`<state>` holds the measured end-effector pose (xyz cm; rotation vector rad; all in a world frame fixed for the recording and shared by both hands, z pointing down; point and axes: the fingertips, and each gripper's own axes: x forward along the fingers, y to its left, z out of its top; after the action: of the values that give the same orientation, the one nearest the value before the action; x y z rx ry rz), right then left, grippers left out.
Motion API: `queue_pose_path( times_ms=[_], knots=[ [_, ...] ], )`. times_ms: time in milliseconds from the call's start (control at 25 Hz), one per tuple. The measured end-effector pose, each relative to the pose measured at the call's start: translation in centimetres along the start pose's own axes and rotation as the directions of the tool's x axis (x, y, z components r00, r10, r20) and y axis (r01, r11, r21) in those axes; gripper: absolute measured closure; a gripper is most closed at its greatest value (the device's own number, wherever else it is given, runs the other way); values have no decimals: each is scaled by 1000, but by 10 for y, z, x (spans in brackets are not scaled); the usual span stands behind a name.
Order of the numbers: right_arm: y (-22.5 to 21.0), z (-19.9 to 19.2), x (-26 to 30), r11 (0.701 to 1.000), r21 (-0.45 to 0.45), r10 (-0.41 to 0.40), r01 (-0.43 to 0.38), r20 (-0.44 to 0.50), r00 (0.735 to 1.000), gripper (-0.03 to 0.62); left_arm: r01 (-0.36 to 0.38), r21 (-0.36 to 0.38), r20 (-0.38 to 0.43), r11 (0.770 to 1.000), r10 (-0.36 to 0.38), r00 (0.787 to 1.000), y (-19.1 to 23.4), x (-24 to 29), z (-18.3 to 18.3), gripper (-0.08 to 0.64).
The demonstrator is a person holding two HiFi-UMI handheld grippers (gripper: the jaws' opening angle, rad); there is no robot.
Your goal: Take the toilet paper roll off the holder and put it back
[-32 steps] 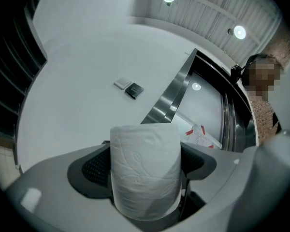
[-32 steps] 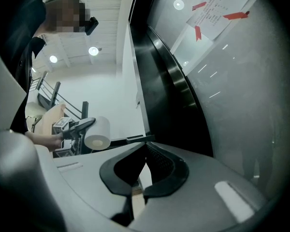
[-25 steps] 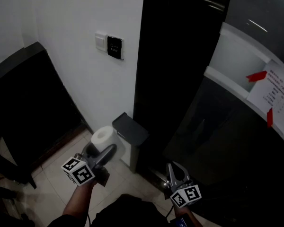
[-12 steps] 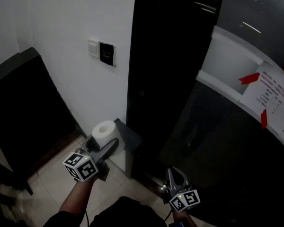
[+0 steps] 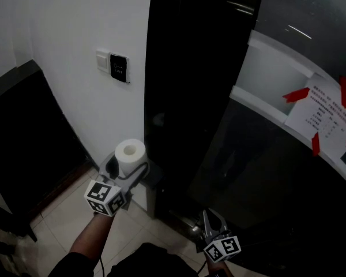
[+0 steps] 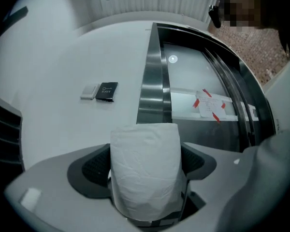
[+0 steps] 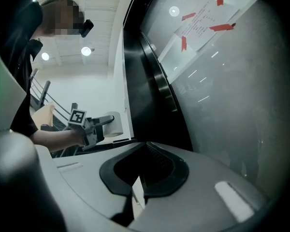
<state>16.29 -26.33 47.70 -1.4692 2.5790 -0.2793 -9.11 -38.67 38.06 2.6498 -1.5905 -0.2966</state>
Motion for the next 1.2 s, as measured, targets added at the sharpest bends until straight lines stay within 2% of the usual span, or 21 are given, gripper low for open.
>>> queue_pose_path(
  times_ms=[200, 360, 520, 960, 1200],
  knots=[
    [-7, 0, -3, 1000, 3, -13, 13, 1, 1000, 579, -1, 66, -29, 998, 3, 1000, -8, 18, -11, 129],
    [-13, 1, -5, 1000, 6, -27, 27, 4, 1000, 578, 10, 80, -38, 997, -6, 999, -12, 27, -21, 129],
    [-17, 2, -6, 999, 8, -35, 35, 10, 999, 579, 1, 125, -65, 992, 8, 998, -13, 32, -33, 129],
    [-22, 3, -9, 999, 12, -48, 48, 14, 999, 578, -19, 174, -57, 985, 29, 998, -11, 35, -41, 129],
    [-18, 1, -3, 1000, 13, -26, 26, 5, 1000, 578, 8, 203, -89, 979, 10, 996, -16, 33, -39, 129]
  ],
)
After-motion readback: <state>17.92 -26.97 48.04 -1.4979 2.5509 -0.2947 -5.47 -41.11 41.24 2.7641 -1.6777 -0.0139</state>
